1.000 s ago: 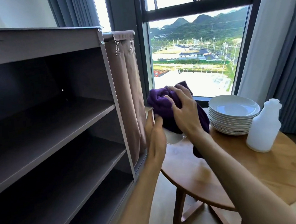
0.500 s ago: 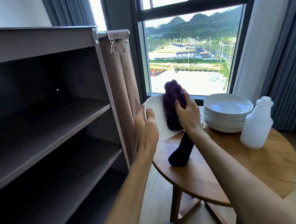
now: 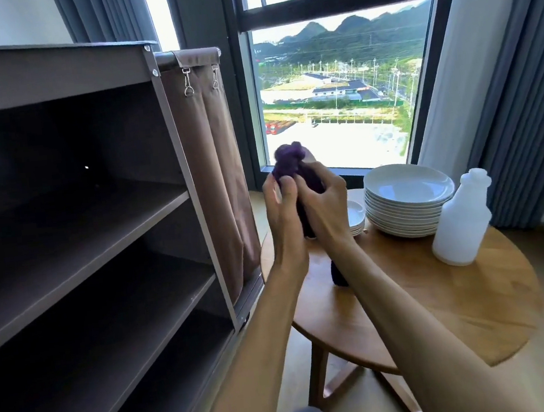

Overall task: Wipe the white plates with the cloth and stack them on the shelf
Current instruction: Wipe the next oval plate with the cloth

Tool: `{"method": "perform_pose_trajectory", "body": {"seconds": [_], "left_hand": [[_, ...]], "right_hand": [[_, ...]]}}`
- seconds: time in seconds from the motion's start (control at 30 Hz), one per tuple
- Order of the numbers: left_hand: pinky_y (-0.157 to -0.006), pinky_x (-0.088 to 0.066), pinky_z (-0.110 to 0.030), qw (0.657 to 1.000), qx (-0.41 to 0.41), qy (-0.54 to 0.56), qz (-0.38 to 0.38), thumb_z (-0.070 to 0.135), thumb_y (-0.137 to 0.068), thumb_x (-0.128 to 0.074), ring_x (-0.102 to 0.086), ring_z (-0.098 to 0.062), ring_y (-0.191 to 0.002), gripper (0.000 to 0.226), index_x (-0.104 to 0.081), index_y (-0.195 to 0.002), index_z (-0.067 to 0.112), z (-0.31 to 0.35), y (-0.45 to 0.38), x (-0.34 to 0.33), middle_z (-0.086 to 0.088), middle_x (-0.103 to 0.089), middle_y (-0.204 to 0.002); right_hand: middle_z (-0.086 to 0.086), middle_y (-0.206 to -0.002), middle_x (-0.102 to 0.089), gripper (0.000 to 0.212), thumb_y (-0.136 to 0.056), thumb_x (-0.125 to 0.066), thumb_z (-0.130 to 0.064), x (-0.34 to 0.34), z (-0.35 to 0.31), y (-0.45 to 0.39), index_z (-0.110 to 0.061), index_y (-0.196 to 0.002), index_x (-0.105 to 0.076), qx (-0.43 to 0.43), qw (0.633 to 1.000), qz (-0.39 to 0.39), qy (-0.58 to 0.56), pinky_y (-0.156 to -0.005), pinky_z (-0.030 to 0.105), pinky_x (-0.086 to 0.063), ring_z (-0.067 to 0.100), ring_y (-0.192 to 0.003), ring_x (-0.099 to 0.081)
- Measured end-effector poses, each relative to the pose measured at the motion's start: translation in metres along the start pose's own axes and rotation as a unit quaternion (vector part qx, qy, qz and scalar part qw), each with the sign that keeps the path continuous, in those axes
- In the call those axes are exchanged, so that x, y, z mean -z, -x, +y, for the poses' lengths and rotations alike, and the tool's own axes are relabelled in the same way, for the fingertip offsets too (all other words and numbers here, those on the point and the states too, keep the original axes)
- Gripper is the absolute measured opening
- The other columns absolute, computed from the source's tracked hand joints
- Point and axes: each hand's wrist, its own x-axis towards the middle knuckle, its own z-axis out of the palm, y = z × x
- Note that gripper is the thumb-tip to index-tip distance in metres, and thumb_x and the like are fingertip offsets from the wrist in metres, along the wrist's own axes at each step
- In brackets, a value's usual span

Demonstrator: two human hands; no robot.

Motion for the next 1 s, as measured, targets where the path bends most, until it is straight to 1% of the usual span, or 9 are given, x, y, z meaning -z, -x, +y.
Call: {"method": "perform_pose_trajectory", "body": {"seconds": [0.1,0.17,0.33,0.43,0.53,0.63,0.8,0.9,1.0], "left_hand": [[-0.098,-0.057,-0.040,0.993,0.031,0.112,0.002,0.071,-0.089,-0.049,-0.071,-0.019,-0.106,0.064,-0.067,-0.122,0.019,0.009,0.001,0.003,-0.003,-0.074,-0.108],[-0.099,-0.055,-0.042,0.984,0.054,0.168,0.004,0.068,-0.082,-0.047,-0.071,-0.021,-0.097,0.069,-0.071,-0.112,0.011,0.006,-0.004,0.008,-0.007,-0.073,-0.097],[-0.091,-0.058,-0.041,0.965,0.125,0.225,0.057,0.053,-0.095,-0.053,-0.072,-0.023,-0.088,0.053,-0.069,-0.115,0.006,-0.014,-0.008,0.021,-0.013,-0.072,-0.099],[-0.088,-0.059,-0.040,0.952,0.147,0.260,0.063,0.043,-0.105,-0.044,-0.072,-0.028,-0.099,0.049,-0.065,-0.128,0.004,-0.023,-0.008,0.028,-0.016,-0.073,-0.112],[-0.091,-0.057,-0.044,0.947,0.146,0.278,0.065,0.039,-0.105,-0.044,-0.072,-0.031,-0.102,0.044,-0.067,-0.124,0.007,-0.024,-0.004,0.029,-0.016,-0.075,-0.112],[-0.091,-0.058,-0.050,0.950,0.160,0.254,0.082,0.043,-0.093,-0.058,-0.069,-0.037,-0.107,0.053,-0.063,-0.133,0.008,-0.028,0.008,0.028,-0.020,-0.072,-0.120],[-0.103,-0.051,-0.060,0.978,0.132,0.148,0.062,0.048,-0.080,-0.074,-0.060,-0.039,-0.126,0.061,-0.063,-0.136,0.028,-0.043,0.021,0.019,-0.013,-0.066,-0.134],[-0.110,-0.048,-0.051,0.994,0.084,0.070,0.023,0.042,-0.094,-0.062,-0.058,-0.027,-0.128,0.035,-0.066,-0.129,0.044,-0.043,0.025,0.013,0.000,-0.065,-0.134],[-0.090,-0.053,-0.016,0.997,0.066,0.037,-0.001,0.024,-0.106,-0.050,-0.055,-0.009,-0.123,0.035,-0.060,-0.135,0.040,-0.046,0.030,0.009,0.004,-0.057,-0.140]], "right_hand": [[0.001,-0.078,-0.068,0.010,-0.090,-0.068,-0.025,0.005,-0.001,-0.002,-0.018,-0.084,-0.073,0.002,0.998,-0.062,-0.011,-0.069,0.030,-0.053,0.015,-0.075,-0.065],[-0.001,-0.075,-0.061,0.012,-0.086,-0.072,-0.016,0.011,0.007,-0.001,-0.020,-0.075,-0.070,-0.015,0.993,-0.116,0.013,-0.066,0.022,-0.044,0.007,-0.069,-0.056],[0.000,-0.092,-0.064,0.010,-0.078,-0.080,-0.019,0.023,0.028,0.011,-0.024,-0.087,-0.078,-0.026,0.973,-0.185,0.136,-0.073,0.020,-0.047,0.009,-0.081,-0.062],[0.000,-0.100,-0.065,0.022,-0.077,-0.080,-0.019,0.032,0.040,0.012,-0.020,-0.099,-0.081,-0.044,0.967,-0.157,0.195,-0.083,0.023,-0.049,0.013,-0.090,-0.063],[0.001,-0.105,-0.065,0.032,-0.079,-0.078,-0.018,0.044,0.052,0.009,-0.018,-0.111,-0.079,-0.086,0.966,-0.114,0.218,-0.090,0.029,-0.050,0.017,-0.095,-0.063],[0.002,-0.100,-0.073,0.032,-0.075,-0.073,-0.033,0.053,0.065,-0.006,-0.025,-0.105,-0.080,-0.152,0.949,-0.046,0.274,-0.085,0.035,-0.053,0.024,-0.096,-0.068],[0.007,-0.095,-0.075,0.023,-0.080,-0.069,-0.030,0.060,0.078,-0.014,-0.022,-0.101,-0.077,-0.181,0.932,0.074,0.306,-0.077,0.037,-0.054,0.031,-0.096,-0.068],[0.012,-0.094,-0.072,0.025,-0.080,-0.067,-0.035,0.055,0.085,-0.015,-0.020,-0.098,-0.076,-0.206,0.922,0.106,0.311,-0.076,0.039,-0.054,0.036,-0.094,-0.067],[0.008,-0.094,-0.073,0.024,-0.080,-0.067,-0.037,0.048,0.077,-0.025,-0.021,-0.096,-0.074,-0.187,0.932,0.097,0.297,-0.075,0.039,-0.055,0.032,-0.090,-0.067]]}}
